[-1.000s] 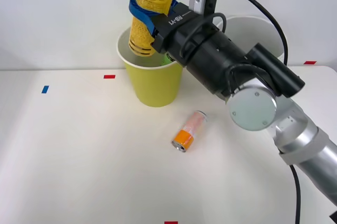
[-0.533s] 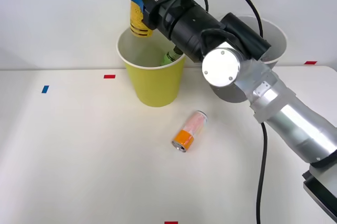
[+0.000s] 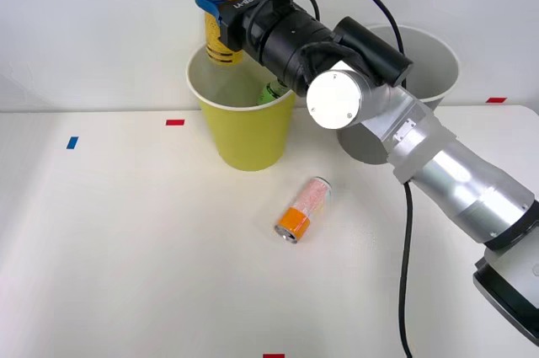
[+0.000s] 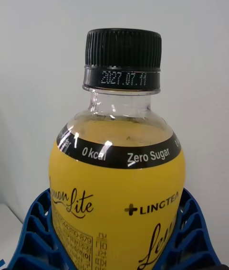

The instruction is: Put cans in the gray bin, plastic bottles in the light green bin

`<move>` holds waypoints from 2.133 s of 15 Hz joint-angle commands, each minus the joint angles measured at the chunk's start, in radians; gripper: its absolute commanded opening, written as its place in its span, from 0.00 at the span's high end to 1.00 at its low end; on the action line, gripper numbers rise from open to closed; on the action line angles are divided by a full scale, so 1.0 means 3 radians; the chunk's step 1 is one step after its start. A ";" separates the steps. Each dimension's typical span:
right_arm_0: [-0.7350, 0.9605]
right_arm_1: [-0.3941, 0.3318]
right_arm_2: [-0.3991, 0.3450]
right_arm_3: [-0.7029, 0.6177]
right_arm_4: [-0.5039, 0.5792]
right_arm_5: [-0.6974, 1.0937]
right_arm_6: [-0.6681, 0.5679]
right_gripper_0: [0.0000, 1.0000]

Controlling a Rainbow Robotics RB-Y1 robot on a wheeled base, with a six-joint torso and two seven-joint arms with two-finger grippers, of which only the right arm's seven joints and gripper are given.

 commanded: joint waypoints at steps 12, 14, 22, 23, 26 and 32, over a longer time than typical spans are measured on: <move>0.0248 -0.0229 0.0024 -0.0433 0.0026 -0.0018 0.0036 0.00; 0.0637 -0.0377 -0.0083 -0.1021 0.0026 -0.0018 0.0041 0.00; 0.2794 -0.1057 -0.0589 -0.2862 -0.0097 -0.0590 -0.0010 0.00; 0.2984 -0.1113 -0.0595 -0.2954 -0.0102 -0.0723 -0.0005 0.00; 0.3582 -0.1236 -0.0681 -0.3077 0.0210 -0.1153 -0.0005 0.00; 0.4441 -0.1292 -0.1050 -0.3108 0.0609 -0.1429 -0.0005 0.00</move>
